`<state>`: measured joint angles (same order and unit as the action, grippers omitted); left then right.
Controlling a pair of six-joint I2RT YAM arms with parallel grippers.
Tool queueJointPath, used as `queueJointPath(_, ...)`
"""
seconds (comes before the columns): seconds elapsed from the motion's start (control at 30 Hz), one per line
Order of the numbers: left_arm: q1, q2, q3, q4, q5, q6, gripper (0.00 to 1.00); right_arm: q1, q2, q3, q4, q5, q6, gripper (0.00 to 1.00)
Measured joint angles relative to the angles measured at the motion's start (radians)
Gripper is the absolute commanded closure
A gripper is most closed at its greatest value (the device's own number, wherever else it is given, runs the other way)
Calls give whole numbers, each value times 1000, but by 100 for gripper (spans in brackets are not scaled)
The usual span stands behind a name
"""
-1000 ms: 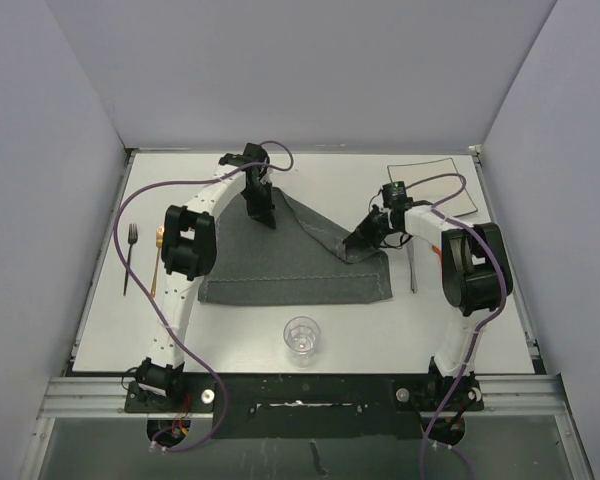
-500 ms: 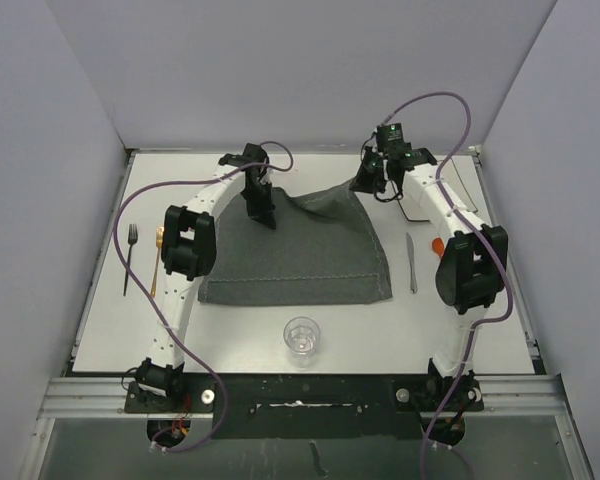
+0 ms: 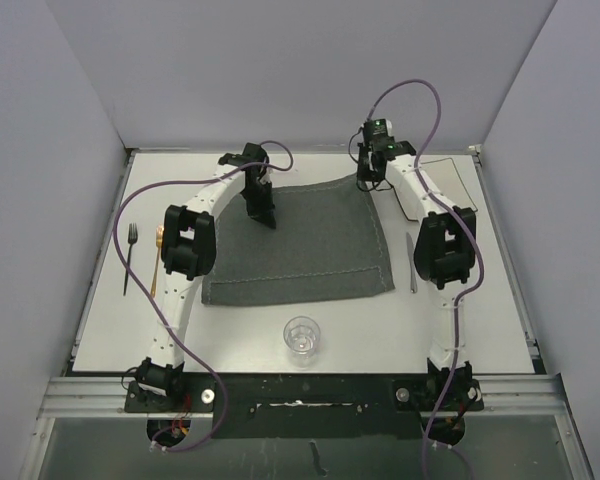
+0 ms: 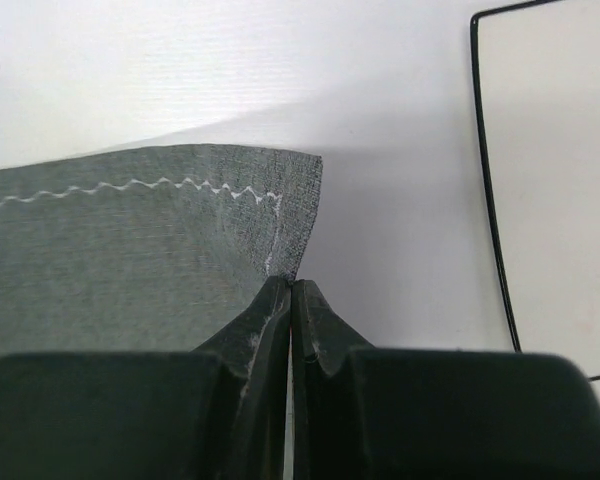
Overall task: Set the dinner table for one person
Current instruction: Flatten out the napkin at the center of the board.
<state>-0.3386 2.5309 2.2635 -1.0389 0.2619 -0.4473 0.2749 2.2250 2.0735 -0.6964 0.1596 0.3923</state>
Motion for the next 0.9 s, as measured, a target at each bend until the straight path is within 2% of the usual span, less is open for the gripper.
queueJointPath(0.13, 2, 2, 1, 0, 1, 0, 100, 0, 98, 60, -23, 55, -31, 98)
queueJointPath(0.2, 3, 4, 4, -1, 4, 1, 100, 0, 148, 120, -44, 76, -37, 90)
queueJointPath(0.27, 5, 6, 8, -3, 8, 2, 100, -5, 187, 164, -58, 94, -40, 77)
queueJointPath(0.33, 5, 10, 13, -5, 11, 4, 100, -6, 195, 170, -69, 111, -39, 70)
queueJointPath(0.47, 6, 12, 18, -10, 13, 8, 100, -10, 193, 167, -78, 131, -34, 61)
queueJointPath(0.57, 6, 24, 45, -30, 9, 19, 95, -15, 181, 138, -75, 140, -22, 59)
queueJointPath(0.67, 5, 32, 73, -48, -10, 43, 89, -19, 137, 61, -60, 135, -19, 62)
queueJointPath(0.83, 5, 32, 85, -60, -45, 78, 84, -18, 50, -21, -52, 84, -27, 88)
queueJointPath(0.9, 4, 31, 89, -66, -60, 93, 82, -8, 24, -24, -51, 69, -41, 96)
